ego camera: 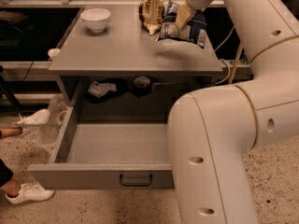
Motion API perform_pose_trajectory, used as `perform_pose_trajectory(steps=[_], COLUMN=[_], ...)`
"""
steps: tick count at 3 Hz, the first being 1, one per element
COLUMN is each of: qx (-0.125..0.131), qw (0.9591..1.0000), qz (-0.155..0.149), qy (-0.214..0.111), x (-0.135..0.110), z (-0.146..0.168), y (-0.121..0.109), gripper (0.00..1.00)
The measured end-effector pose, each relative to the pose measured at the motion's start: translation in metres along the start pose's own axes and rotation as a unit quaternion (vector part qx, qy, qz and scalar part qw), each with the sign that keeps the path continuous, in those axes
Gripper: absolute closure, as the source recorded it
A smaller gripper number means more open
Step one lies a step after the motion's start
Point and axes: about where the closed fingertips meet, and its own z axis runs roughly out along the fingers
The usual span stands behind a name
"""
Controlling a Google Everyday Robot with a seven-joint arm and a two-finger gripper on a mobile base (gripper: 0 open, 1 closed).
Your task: Pick blue chip bag from top drawer and place on counter
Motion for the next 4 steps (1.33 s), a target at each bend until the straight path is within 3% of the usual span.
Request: perform_pose_trajectory(steps=[1,2,4], qx=[-0.011,-0.040,-0.039], qw=[0.9994,0.9979,0.9981], qz=[0.022,0.032,0.031], qy=[0.022,0.039,0.036], x=[0.020,0.039,0.036], z=[0.038,0.078,0.074], y=[-0.005,0.001,0.001], gripper=[1.00,1.00,0.59])
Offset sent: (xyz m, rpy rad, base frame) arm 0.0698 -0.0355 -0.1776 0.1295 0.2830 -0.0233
